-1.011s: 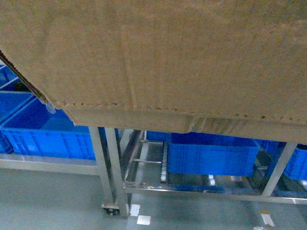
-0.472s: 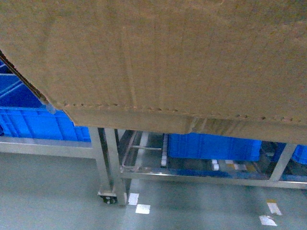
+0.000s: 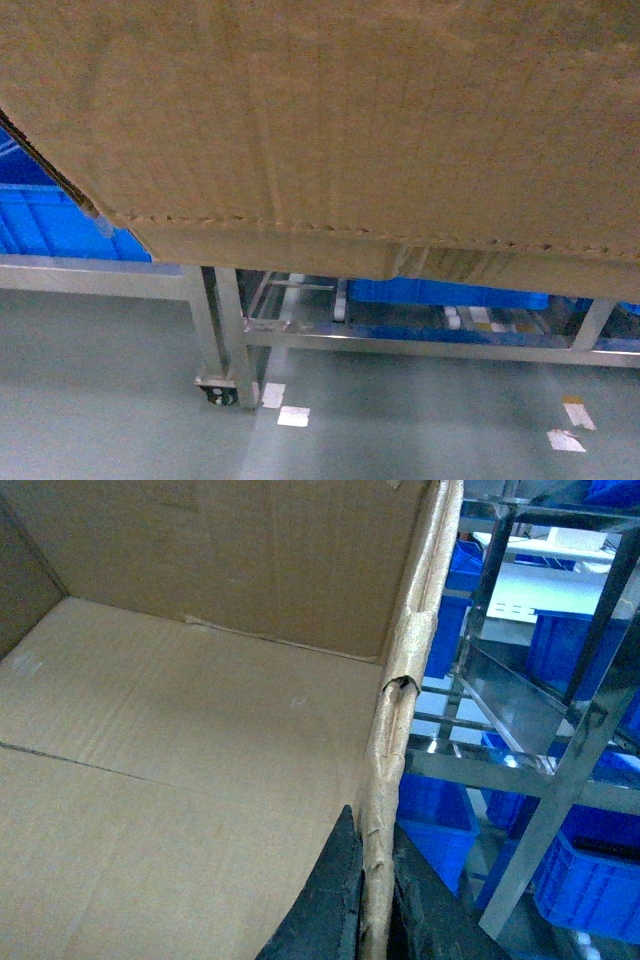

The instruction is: Sort boxes to right shelf from conveyor

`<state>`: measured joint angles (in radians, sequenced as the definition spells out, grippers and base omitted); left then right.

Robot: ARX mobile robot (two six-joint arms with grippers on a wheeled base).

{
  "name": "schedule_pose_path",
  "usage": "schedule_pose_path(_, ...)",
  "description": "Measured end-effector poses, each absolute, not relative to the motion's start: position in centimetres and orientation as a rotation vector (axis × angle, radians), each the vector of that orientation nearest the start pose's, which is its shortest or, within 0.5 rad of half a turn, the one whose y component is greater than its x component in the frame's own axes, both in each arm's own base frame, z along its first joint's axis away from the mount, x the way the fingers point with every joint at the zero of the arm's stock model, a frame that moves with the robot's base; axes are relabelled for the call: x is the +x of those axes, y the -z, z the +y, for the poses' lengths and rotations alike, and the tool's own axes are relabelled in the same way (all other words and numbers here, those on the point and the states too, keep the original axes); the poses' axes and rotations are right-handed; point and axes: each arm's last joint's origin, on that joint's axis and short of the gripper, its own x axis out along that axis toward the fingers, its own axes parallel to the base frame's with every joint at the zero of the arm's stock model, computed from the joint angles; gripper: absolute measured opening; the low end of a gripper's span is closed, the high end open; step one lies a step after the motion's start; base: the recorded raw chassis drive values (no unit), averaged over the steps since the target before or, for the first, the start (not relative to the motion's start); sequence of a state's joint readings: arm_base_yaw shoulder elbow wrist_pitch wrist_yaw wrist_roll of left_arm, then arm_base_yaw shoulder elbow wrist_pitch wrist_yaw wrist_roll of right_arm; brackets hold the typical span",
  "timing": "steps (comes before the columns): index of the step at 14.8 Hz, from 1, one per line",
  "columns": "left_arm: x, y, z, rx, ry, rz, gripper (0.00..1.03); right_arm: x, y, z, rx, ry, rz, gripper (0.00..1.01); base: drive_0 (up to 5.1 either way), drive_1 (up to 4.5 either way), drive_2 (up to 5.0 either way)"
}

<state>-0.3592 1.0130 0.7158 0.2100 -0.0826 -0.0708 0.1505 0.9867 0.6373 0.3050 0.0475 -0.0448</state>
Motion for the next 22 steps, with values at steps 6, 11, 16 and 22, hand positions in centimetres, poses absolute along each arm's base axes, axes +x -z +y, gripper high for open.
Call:
schedule_pose_path(6, 21.46, -30.48, -7.79, -0.051, 0.273, 0.094, 0.02, 21.94, -29.19, 3.19, -0.049, -0.105, 0.042, 0.03, 0.0, 0.00, 0.0)
schedule_pose_path(11, 21.44, -30.50, -7.87, -0.051, 0.276, 0.092, 0.02, 21.93, -29.24, 3.15, -0.049, -0.101, 0.038, 0.03, 0.1, 0.07, 0.1)
schedule_pose_path(16, 21.37, -30.63, -7.85, -0.053, 0.275, 0.083, 0.02, 21.82, -29.38, 3.15, -0.048, -0.101, 0.031, 0.03, 0.3, 0.33, 0.3)
schedule_pose_path(22, 21.39, -30.53, -7.86, -0.051, 0.275, 0.092, 0.02, 21.86, -29.28, 3.15, -0.049, -0.102, 0.038, 0.03, 0.1, 4.46, -4.2)
